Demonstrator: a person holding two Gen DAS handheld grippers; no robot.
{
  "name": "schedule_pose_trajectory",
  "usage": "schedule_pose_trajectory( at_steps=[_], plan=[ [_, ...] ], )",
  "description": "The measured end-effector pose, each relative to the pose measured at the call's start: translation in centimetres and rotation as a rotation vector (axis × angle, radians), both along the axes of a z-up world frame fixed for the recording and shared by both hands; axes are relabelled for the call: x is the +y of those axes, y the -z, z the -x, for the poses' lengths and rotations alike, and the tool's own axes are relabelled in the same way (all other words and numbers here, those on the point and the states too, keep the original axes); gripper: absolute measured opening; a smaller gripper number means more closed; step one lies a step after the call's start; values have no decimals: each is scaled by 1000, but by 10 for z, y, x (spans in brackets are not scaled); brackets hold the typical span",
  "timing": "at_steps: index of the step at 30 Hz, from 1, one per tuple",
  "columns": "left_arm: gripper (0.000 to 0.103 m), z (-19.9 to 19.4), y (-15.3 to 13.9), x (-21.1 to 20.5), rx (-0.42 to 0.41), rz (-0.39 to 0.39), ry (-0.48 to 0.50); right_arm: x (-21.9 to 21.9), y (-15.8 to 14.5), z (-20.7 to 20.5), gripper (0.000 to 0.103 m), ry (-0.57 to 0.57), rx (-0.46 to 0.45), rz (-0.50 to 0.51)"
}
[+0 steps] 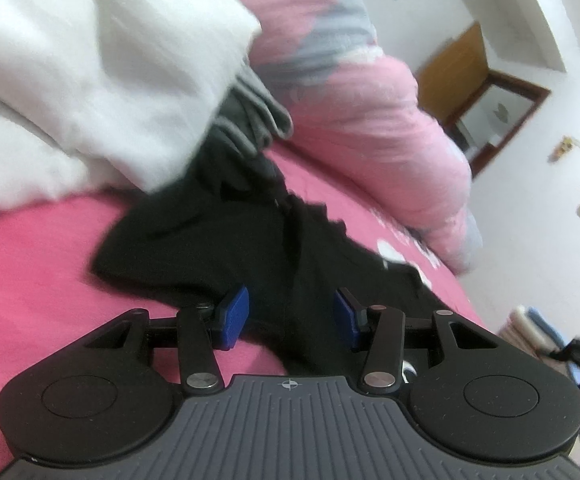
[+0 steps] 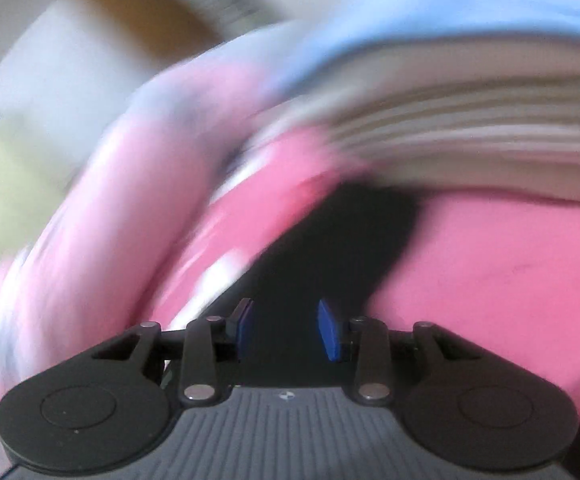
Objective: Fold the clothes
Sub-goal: 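Move the right gripper back to the black shirt beside the left gripper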
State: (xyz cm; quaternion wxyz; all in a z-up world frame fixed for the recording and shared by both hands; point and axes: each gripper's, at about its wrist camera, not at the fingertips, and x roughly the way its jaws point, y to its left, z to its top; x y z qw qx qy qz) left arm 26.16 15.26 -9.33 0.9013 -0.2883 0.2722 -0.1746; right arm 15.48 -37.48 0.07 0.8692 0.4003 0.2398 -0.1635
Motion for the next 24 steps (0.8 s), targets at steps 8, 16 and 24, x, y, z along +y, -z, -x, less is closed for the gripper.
schedule_pose_trajectory(
  at_steps=[8,16,24],
  plan=[
    [49,2,-11,8,-20,-202,-155,224,-9,-111,38,-833,-53,275],
    [49,-4,-4,19,40,-226,-244,356,42,-198,37,-1082,-3,307],
    [57,-6,-4,20,45,-219,-239,401,64,-220,1,-1178,-7,450]
  ],
)
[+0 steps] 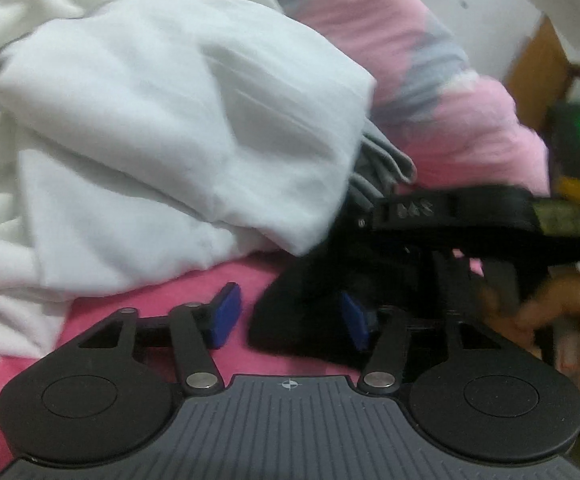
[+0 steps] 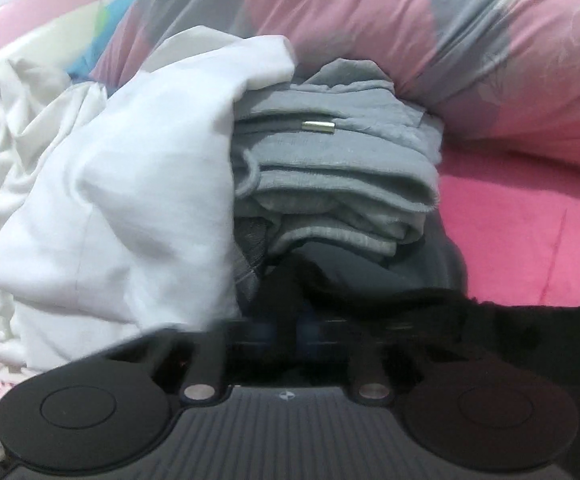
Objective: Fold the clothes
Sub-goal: 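Move the right gripper back to the black shirt beside the left gripper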
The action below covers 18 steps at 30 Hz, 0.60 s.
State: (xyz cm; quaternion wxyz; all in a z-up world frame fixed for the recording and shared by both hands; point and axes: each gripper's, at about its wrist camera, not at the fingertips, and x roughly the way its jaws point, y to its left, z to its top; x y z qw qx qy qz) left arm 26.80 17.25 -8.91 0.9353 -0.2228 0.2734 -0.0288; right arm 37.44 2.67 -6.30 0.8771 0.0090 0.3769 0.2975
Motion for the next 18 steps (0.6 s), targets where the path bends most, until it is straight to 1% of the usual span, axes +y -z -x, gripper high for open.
schedule_pose_trajectory(
  at_steps=[1,2,3,4,9,11,12,15,18],
  plan=[
    [48,1,-2,-1,-10,1,10,-4,1,-2,1,4,11,-30],
    [26,2,-4,-3,-20,2,21,-9,-2,-3,1,7,14,-60],
    [14,4,-6,-4,-30,2,31,-14,-4,-3,1,10,18,-91],
    [7,5,-8,-5,-40,3,41,-19,-7,-4,1,13,21,-121],
    [4,11,-17,-12,-91,7,92,-44,-18,-7,1,28,39,-274],
    [4,16,-32,-20,-128,0,103,-54,-23,-8,1,33,47,-336],
    [4,17,-43,-28,-150,-16,117,-59,-25,-9,1,36,50,-366],
    [4,23,-68,-58,-205,-107,183,-75,-33,-10,1,44,58,-457],
    [5,20,-78,-95,-205,-186,265,-111,-39,-5,1,50,24,-514]
  ],
)
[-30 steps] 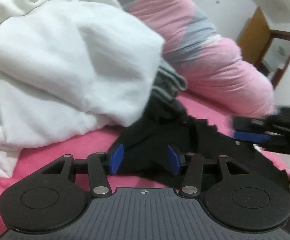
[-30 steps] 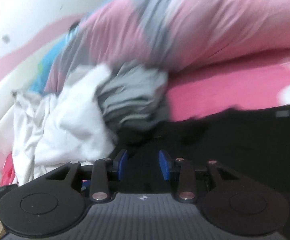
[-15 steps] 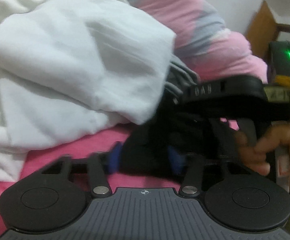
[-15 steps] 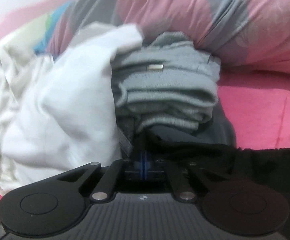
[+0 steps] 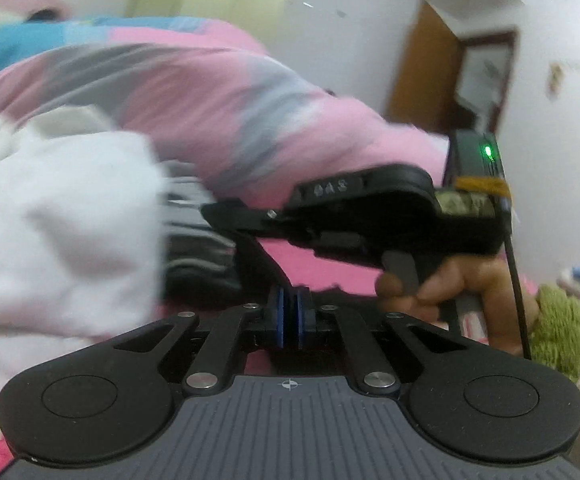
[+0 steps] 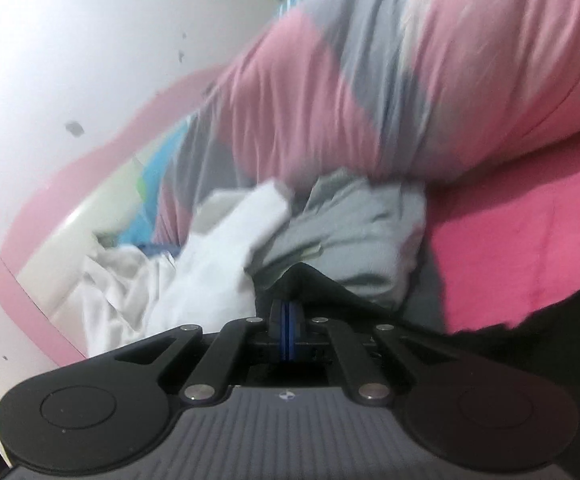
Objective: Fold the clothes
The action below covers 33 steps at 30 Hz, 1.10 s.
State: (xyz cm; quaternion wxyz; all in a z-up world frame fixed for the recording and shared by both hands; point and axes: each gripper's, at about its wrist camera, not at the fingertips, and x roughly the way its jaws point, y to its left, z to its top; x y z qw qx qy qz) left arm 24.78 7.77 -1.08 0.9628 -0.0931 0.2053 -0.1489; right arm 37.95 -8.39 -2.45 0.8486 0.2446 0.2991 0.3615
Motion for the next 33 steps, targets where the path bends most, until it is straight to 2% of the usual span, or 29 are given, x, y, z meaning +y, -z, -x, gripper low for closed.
schedule_pose_trajectory(
  at_steps=[4,6,7,8,10,12,14,15,16,19,21,23,25,28,30,33],
  plan=[
    [6,-5,12,-43,21,-52,78,-58,11,10,1,68,12,-43],
    [17,-5,26,-59,44,-85,127,-87,29,13,2,120,44,-64],
    [32,-6,34,-66,61,-104,157,-99,37,14,3,146,63,-68],
    [43,-5,44,-73,87,-118,194,-103,37,16,4,154,70,-53],
    [43,1,58,-77,121,-112,234,-111,38,21,5,170,83,-23],
    [46,13,59,-72,120,-87,263,-119,40,27,6,187,97,7],
    [56,26,53,-62,99,-65,280,-127,41,32,11,203,110,37],
    [57,32,50,-56,88,-58,283,-131,41,35,20,211,117,52],
    [58,36,48,-50,83,-59,277,-135,42,37,24,219,123,67],
    [58,39,45,-34,95,-90,226,-147,43,45,26,244,143,111],
    [58,33,48,-31,110,-165,179,-152,43,51,30,255,149,149],
    [57,22,52,-34,131,-224,147,-129,31,62,32,211,71,269],
    [57,13,59,-35,145,-250,137,-103,24,70,34,191,-19,405],
    [53,6,67,-41,131,-292,117,-68,22,70,34,174,-101,532],
    [52,3,73,-40,141,-289,108,-54,28,63,34,158,-95,555],
    [49,2,79,-31,172,-245,97,-49,43,54,31,156,-45,580]
  ],
)
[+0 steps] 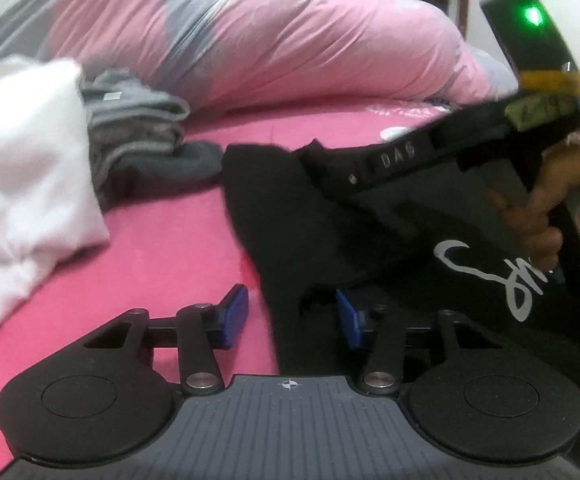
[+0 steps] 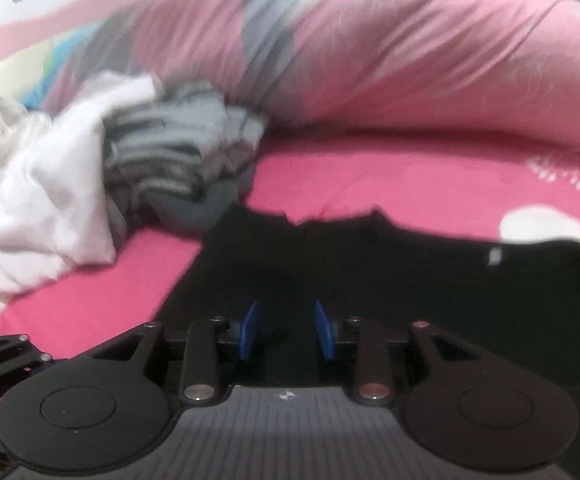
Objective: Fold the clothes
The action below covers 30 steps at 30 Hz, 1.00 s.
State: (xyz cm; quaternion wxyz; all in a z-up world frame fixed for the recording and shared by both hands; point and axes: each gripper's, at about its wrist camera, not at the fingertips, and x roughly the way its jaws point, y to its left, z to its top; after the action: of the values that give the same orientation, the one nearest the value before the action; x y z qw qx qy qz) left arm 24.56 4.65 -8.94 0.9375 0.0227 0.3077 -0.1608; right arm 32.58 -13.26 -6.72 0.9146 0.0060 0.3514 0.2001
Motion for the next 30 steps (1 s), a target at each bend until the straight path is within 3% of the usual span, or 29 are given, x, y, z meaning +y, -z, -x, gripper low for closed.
schedule_pose_trajectory(
  at_steps=[3,7,9,15,19,22,25,30],
  plan=[
    [48,-1,1,7,10,45,-4,-29,6,1,25,155,13,-46],
    [47,-1,2,16,24,105,-9,-87,4,13,23,380,68,-195],
    [47,-2,2,21,31,135,-12,-91,-4,18,23,383,42,-171],
    [47,-1,3,23,34,161,-13,-36,-20,1,24,188,-27,-104],
    [47,-2,2,36,56,240,-12,-29,-9,-18,25,248,65,-127],
    [46,0,1,46,79,283,-12,-46,-15,2,25,261,80,-177],
    [46,2,0,48,86,279,-15,-64,-22,33,40,245,124,-228],
    [46,5,-2,46,81,257,-14,-58,-10,54,42,214,209,-265]
  ],
)
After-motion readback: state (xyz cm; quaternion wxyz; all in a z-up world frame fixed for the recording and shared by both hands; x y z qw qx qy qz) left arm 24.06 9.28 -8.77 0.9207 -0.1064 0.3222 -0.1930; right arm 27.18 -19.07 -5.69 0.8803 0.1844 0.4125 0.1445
